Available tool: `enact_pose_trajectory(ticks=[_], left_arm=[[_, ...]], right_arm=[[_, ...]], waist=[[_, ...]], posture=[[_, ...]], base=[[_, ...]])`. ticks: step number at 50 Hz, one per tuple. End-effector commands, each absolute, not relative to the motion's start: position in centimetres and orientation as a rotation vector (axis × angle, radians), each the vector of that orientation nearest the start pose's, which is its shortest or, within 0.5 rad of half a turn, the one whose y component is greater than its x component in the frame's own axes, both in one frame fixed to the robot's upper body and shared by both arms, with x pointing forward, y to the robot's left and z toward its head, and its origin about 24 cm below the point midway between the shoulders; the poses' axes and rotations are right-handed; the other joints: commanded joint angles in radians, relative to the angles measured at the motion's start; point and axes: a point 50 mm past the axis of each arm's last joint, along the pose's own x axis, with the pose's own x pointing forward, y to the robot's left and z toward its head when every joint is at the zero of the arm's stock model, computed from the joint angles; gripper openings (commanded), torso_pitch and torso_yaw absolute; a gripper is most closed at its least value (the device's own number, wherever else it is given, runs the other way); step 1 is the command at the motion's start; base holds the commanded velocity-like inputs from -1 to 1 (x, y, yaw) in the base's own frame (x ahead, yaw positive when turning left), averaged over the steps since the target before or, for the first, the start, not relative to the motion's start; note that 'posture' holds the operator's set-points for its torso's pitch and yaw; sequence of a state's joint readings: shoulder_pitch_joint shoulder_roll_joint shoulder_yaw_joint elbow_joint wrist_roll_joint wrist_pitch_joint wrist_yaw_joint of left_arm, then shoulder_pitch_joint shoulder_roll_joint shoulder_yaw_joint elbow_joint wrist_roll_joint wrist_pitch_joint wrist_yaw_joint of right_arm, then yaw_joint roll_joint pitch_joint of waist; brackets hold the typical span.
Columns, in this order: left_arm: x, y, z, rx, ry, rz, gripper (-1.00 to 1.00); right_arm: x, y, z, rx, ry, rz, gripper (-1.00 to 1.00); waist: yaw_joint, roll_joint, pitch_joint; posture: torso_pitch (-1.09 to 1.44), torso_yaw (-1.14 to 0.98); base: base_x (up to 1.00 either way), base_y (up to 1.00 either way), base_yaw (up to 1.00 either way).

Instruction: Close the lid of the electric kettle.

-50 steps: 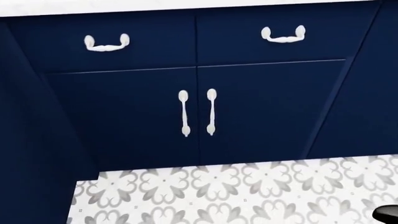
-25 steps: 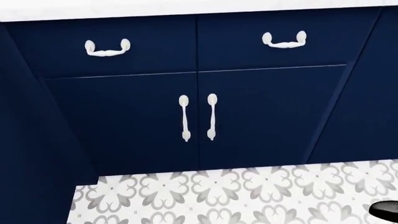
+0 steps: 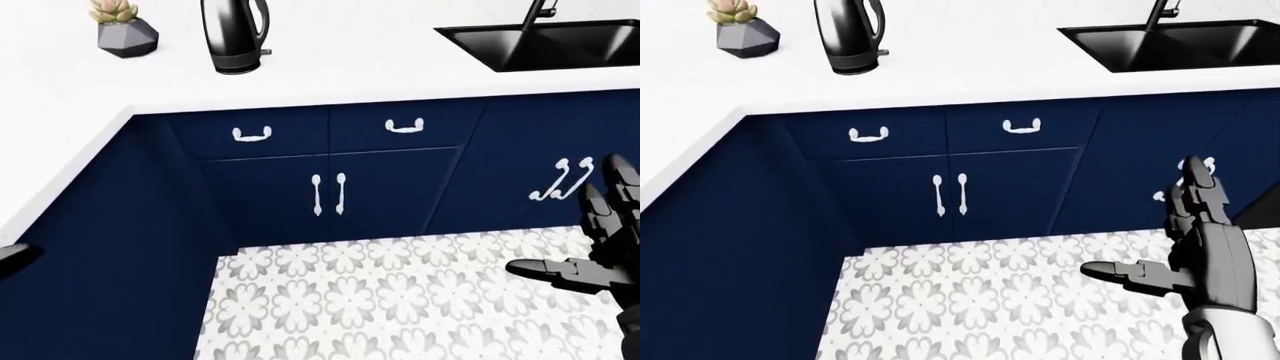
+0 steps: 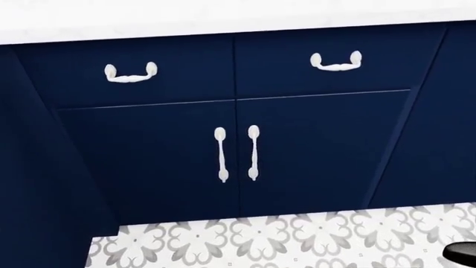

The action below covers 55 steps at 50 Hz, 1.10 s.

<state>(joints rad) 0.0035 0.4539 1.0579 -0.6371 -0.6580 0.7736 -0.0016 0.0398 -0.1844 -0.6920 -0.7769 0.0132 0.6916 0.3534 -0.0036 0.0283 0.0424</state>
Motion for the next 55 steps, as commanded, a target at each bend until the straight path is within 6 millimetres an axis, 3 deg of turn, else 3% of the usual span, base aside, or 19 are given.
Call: enact_pose_trajectory(ticks=[1,14,18,21,23,26,27,31,35,36,38,40,45,47,48,49,50,51,55], left_arm=[[14.25,34.74,22.54,-0.02,-0.331,0.549,1.0],[14.32,34.76,22.39,-0.021,-0.328,0.548,1.0],[14.36,34.76,22.26,-0.021,-0.326,0.547,1.0],[14.37,34.76,22.23,-0.019,-0.325,0.547,1.0],[14.39,34.75,22.25,-0.021,-0.325,0.546,1.0],[14.37,34.76,22.26,-0.02,-0.325,0.547,1.0],[14.38,34.74,22.29,-0.02,-0.325,0.546,1.0],[14.4,34.78,22.2,-0.022,-0.324,0.546,1.0],[14.49,34.73,22.09,-0.021,-0.323,0.543,1.0],[14.4,34.74,22.18,-0.022,-0.324,0.543,1.0],[14.48,34.74,22.03,-0.022,-0.321,0.544,1.0],[14.49,34.73,22.01,-0.022,-0.32,0.543,1.0],[14.5,34.71,21.9,-0.022,-0.318,0.543,1.0],[14.5,34.76,21.91,-0.023,-0.319,0.544,1.0],[14.54,34.75,21.89,-0.022,-0.318,0.543,1.0],[14.56,34.72,21.9,-0.021,-0.318,0.542,1.0],[14.59,34.7,21.89,-0.021,-0.318,0.541,1.0],[14.58,34.69,21.93,-0.021,-0.319,0.541,1.0],[14.6,34.78,21.87,-0.02,-0.317,0.544,1.0]], right_arm=[[17.29,-28.24,17.98,-0.263,-0.14,-0.321,1.0],[17.39,-28.36,17.85,-0.271,-0.136,-0.323,1.0],[17.33,-28.34,17.93,-0.273,-0.134,-0.323,1.0],[17.4,-28.28,17.82,-0.276,-0.134,-0.321,1.0],[17.39,-28.32,17.8,-0.276,-0.134,-0.322,1.0],[17.42,-28.28,17.81,-0.276,-0.135,-0.321,1.0],[17.41,-28.29,17.81,-0.276,-0.135,-0.32,1.0],[17.42,-28.31,17.76,-0.277,-0.134,-0.32,1.0],[17.4,-28.31,17.77,-0.277,-0.135,-0.319,1.0],[17.4,-28.34,17.73,-0.277,-0.135,-0.32,1.0],[17.38,-28.32,17.73,-0.278,-0.134,-0.32,1.0],[17.35,-28.36,17.71,-0.278,-0.134,-0.321,1.0],[17.46,-28.36,17.52,-0.279,-0.132,-0.319,1.0],[17.49,-28.34,17.49,-0.28,-0.131,-0.319,1.0],[17.48,-28.29,17.53,-0.28,-0.131,-0.318,1.0],[17.53,-28.29,17.45,-0.281,-0.13,-0.317,1.0],[17.55,-28.33,17.45,-0.282,-0.13,-0.318,1.0],[17.56,-28.35,17.46,-0.28,-0.13,-0.318,1.0],[17.47,-28.29,17.59,-0.283,-0.131,-0.319,1.0]], waist=[[0.001,0.0,-0.008],[0.005,-0.016,-0.016],[-0.003,-0.005,-0.012],[-0.001,0.037,0.009],[-0.001,0.025,0.003],[0.008,0.04,0.003],[0.01,0.036,-0.005],[0.019,0.0,0.004],[0.027,-0.06,-0.019],[0.014,-0.046,-0.007],[0.007,-0.063,0.005],[-0.001,-0.054,0.0],[-0.007,-0.009,0.016],[-0.011,0.028,0.008],[-0.011,0.058,-0.005],[-0.014,0.067,-0.018],[0.002,0.048,-0.005],[-0.003,0.059,0.005],[0.01,0.029,-0.005]], posture=[[0.0,0.0],[0.0,0.0],[0.0,0.0],[0.0,0.0],[0.0,0.0],[0.0,0.0],[0.0,0.0],[0.0,0.0],[0.0,0.0],[0.0,0.0],[0.0,0.0],[0.0,0.0],[0.0,0.0],[0.0,0.0],[0.0,0.0],[0.0,0.0],[0.0,0.0],[0.0,0.0],[0.0,0.0]], base=[[0.09,0.0,0.0],[0.09,0.0,0.0],[0.11,0.0,0.0],[0.2,0.0,0.0],[0.23,0.0,0.0],[0.23,0.0,0.0],[0.24,0.0,0.0],[0.23,0.0,0.0],[0.24,0.0,0.0],[0.23,0.0,0.0],[0.23,0.0,0.0],[0.23,0.0,0.0],[0.24,0.0,0.0],[0.24,0.0,0.0],[0.24,0.0,0.0],[0.23,0.0,0.0],[0.24,0.0,0.0],[0.23,0.0,0.0],[0.24,0.0,0.0]])
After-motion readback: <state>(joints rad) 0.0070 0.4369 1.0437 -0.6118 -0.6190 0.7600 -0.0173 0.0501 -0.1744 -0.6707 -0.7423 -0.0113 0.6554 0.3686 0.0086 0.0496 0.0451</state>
